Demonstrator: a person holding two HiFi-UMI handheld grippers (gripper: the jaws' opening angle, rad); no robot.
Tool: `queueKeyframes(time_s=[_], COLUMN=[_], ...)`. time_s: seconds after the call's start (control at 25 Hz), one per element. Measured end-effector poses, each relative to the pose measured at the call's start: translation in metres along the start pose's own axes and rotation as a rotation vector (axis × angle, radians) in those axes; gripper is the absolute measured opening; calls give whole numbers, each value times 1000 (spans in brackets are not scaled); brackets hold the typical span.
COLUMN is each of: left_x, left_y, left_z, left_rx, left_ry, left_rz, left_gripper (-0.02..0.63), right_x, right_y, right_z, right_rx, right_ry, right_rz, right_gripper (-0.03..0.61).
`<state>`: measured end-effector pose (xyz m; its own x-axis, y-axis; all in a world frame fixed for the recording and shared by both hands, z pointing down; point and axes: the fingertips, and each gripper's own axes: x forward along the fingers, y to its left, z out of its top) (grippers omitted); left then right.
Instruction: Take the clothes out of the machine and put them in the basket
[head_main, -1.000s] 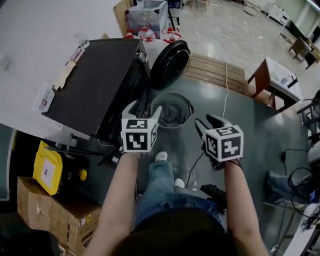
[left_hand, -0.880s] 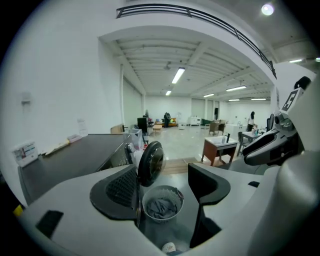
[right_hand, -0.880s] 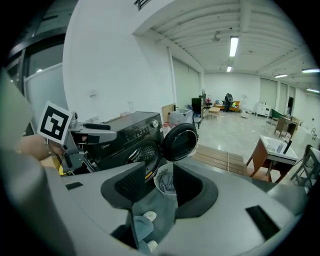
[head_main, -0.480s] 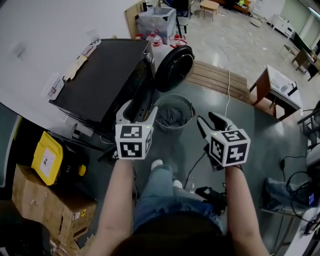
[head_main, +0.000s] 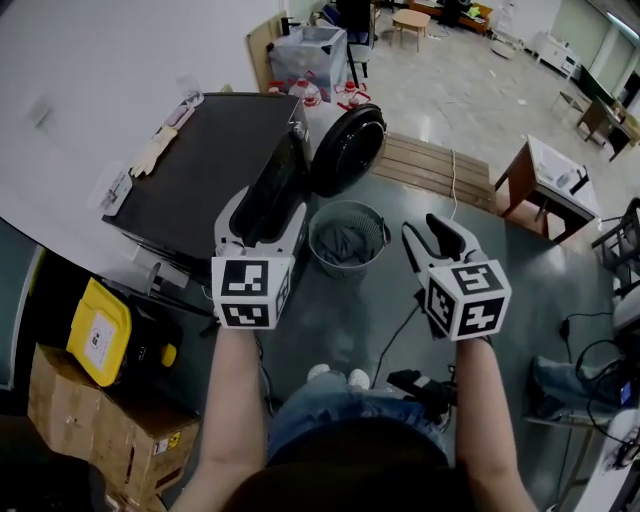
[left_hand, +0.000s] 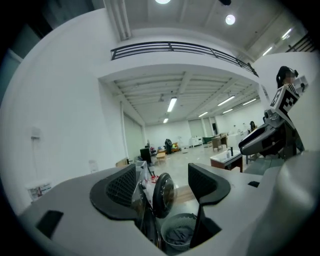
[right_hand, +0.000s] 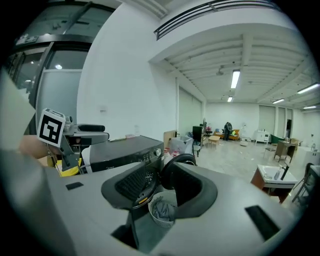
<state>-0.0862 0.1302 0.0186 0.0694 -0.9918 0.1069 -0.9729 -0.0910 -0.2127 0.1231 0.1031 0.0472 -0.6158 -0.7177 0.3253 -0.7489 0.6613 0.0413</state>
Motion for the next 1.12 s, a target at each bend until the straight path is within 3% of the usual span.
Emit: queueKeyframes(time_s=[0.2,0.44,0.6,0.8,0.84,0.88,1.12], left_x=[2,-4,-11,-21,-24,-26,-35], left_y=[13,21,20,26,27,27,27], left_z=[19,55,66,77,81,84,97], left_rx=[0,57,86,103,106,107,102], left_ry=[-45,-129,-169,-227,-247,-265,-318], left_rz=[-23,-43,-62,-42,-33,-23,-11], left_gripper=[307,307,302,171,116,2,2], right_x=[-6,-26,-34,-42,-45,-49,-63], right_y=[-1,7,11,14,14,13,7], right_z=[25,80,95,108,109,110,121], right_rx=[-8,-53,-122,-139,-142,-141,-139], right_ry=[-42,-259,-323,-396,-403,-405,-428], right_rz=[-44,-43,-67,-109,-122,-132,-169], right_gripper=[162,126,116,58,46,23,2])
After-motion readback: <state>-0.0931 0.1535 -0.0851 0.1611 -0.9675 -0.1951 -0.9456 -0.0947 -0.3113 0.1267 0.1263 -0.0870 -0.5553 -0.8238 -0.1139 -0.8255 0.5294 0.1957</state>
